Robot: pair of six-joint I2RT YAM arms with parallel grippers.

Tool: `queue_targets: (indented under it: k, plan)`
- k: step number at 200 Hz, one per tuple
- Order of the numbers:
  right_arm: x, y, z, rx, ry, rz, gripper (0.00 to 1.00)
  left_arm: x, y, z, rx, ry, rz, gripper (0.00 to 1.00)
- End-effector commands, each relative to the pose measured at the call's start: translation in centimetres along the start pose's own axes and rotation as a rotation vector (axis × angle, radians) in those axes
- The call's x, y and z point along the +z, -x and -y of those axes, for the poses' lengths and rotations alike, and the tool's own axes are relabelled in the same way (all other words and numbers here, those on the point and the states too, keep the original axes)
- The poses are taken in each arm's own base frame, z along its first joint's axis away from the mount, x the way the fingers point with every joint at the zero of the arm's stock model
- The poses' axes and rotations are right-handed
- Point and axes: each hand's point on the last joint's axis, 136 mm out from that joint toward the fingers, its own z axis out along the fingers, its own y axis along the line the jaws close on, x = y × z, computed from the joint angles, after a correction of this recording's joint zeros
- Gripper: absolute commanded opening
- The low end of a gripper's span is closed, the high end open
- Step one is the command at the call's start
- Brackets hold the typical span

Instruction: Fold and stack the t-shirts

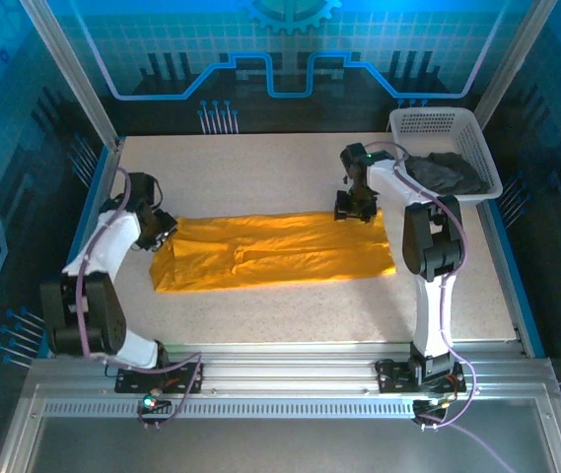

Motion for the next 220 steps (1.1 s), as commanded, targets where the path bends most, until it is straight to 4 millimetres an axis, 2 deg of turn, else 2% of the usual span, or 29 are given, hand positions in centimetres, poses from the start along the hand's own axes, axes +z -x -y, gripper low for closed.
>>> queue_targets:
  k: [1,21,56,84,100,112,124,140,164,190,220]
  plan:
    - [-0.1,0.2,0.9,-0.01,-0.013,-0.005,0.36,1.3,-5.1,-0.1,-0.206,-0.001,-0.12,0.22]
    - [1.0,-0.3,1.6,-0.001,-0.039,-0.043,0.35,2.8,-7.0,1.3,-0.264,-0.001,-0.164,0.21]
    - [2.5,-1.3,4.3,0.049,-0.137,-0.113,0.35,6.3,-8.0,1.2,-0.317,0.104,-0.239,0.18]
    - [3.3,-2.9,5.9,0.066,-0.211,-0.168,0.34,8.6,-7.9,1.2,-0.307,0.164,-0.293,0.18]
    - [3.3,-4.0,6.3,0.082,-0.228,-0.191,0.35,9.5,-7.0,1.4,-0.302,0.176,-0.293,0.18]
    - [3.1,-5.1,6.5,0.102,-0.232,-0.198,0.35,10.4,-5.8,2.5,-0.284,0.167,-0.285,0.18]
    - [2.6,-6.1,6.5,0.123,-0.235,-0.194,0.35,11.4,-4.5,4.4,-0.243,0.149,-0.281,0.19]
    - [2.1,-7.7,6.5,0.145,-0.233,-0.186,0.35,13.1,-2.7,8.1,-0.188,0.087,-0.277,0.21]
    - [1.9,-10.7,5.3,0.183,-0.195,-0.207,0.36,15.2,-0.6,15.7,-0.117,-0.063,-0.254,0.22]
    - [2.0,-14.1,2.3,0.149,-0.179,-0.227,0.36,17.8,-1.0,23.5,-0.061,-0.217,-0.265,0.23]
    - [2.3,-17.9,-2.2,0.121,-0.142,-0.258,0.36,20.2,-3.5,30.2,-0.055,-0.366,-0.285,0.23]
